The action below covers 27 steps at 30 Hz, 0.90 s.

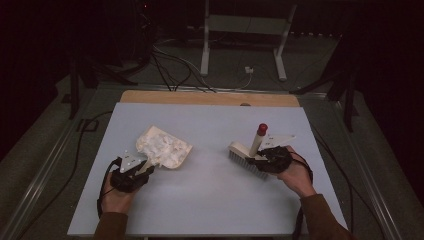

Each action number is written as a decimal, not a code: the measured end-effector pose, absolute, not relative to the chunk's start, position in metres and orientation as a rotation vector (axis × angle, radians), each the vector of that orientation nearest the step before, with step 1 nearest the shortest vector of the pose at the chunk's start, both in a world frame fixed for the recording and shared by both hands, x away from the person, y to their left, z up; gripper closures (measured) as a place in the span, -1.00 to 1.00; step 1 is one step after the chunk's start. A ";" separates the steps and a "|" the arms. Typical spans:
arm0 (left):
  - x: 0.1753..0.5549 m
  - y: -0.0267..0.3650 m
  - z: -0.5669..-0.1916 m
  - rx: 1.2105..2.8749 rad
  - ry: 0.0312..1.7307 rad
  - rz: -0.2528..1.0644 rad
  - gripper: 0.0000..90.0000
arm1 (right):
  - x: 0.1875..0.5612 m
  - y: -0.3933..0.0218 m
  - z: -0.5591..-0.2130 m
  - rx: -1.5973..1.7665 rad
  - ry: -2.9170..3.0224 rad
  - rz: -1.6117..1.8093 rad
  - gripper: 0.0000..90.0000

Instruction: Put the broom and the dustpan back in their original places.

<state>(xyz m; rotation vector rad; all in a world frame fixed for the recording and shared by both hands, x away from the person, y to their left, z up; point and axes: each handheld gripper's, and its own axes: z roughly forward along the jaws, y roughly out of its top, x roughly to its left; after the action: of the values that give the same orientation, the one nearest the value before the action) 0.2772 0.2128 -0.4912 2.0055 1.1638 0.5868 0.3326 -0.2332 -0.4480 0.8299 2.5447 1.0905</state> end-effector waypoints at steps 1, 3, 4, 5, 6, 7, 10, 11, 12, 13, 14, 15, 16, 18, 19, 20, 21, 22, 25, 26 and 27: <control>0.277 0.213 -0.491 1.996 1.174 0.589 0.48 | 0.333 -0.235 -0.450 0.829 2.552 1.082 0.49; 0.277 0.216 -0.490 1.982 1.195 0.603 0.48 | 0.334 -0.237 -0.453 0.842 2.558 1.069 0.49; 0.277 0.217 -0.490 1.977 1.203 0.609 0.48 | 0.334 -0.237 -0.455 0.848 2.563 1.056 0.49; 0.277 0.217 -0.490 1.973 1.212 0.617 0.48 | 0.334 -0.236 -0.456 0.850 2.561 1.046 0.47; 0.277 0.218 -0.490 1.967 1.219 0.616 0.48 | 0.334 -0.236 -0.456 0.854 2.554 1.054 0.46; 0.277 0.219 -0.490 1.963 1.226 0.619 0.48 | 0.334 -0.236 -0.455 0.862 2.545 1.076 0.44; 0.276 0.221 -0.490 1.946 1.250 0.635 0.48 | 0.333 -0.237 -0.445 0.908 2.478 1.148 0.37; 0.276 0.222 -0.490 1.943 1.260 0.644 0.48 | 0.332 -0.237 -0.441 0.924 2.449 1.158 0.34; 0.276 0.223 -0.490 1.941 1.269 0.647 0.48 | 0.331 -0.237 -0.437 0.939 2.415 1.171 0.33; 0.276 0.223 -0.491 1.933 1.281 0.649 0.48 | 0.329 -0.236 -0.434 0.945 2.382 1.187 0.33; 0.276 0.223 -0.491 1.924 1.296 0.658 0.48 | 0.327 -0.236 -0.430 0.958 2.345 1.211 0.32; 0.276 0.224 -0.491 1.920 1.308 0.663 0.48 | 0.325 -0.236 -0.426 0.983 2.299 1.237 0.33; 0.276 0.224 -0.491 1.914 1.317 0.667 0.48 | 0.324 -0.235 -0.423 1.009 2.260 1.260 0.33; 0.275 0.225 -0.491 1.887 1.352 0.681 0.48 | 0.323 -0.235 -0.420 1.054 2.200 1.289 0.40; 0.275 0.225 -0.491 1.873 1.368 0.689 0.48 | 0.322 -0.234 -0.418 1.076 2.158 1.299 0.46; 0.274 0.225 -0.491 1.857 1.386 0.699 0.48 | 0.322 -0.234 -0.418 1.096 2.129 1.296 0.53; 0.274 0.225 -0.491 1.843 1.405 0.705 0.48 | 0.323 -0.234 -0.417 1.119 2.109 1.295 0.54; 0.273 0.225 -0.491 1.832 1.421 0.711 0.48 | 0.325 -0.234 -0.417 1.139 2.105 1.298 0.55; 0.271 0.226 -0.491 1.796 1.469 0.730 0.48 | 0.327 -0.239 -0.416 1.146 2.136 1.322 0.55; 0.271 0.226 -0.492 1.788 1.483 0.734 0.48 | 0.327 -0.241 -0.415 1.139 2.154 1.335 0.55; 0.270 0.226 -0.492 1.782 1.500 0.741 0.48 | 0.327 -0.243 -0.414 1.133 2.170 1.345 0.55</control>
<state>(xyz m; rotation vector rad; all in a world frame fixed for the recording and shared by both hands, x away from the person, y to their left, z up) 0.2701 0.2265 -0.4923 1.7818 1.5000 0.7413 0.3272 -0.2434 -0.4137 1.1325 2.1702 1.3447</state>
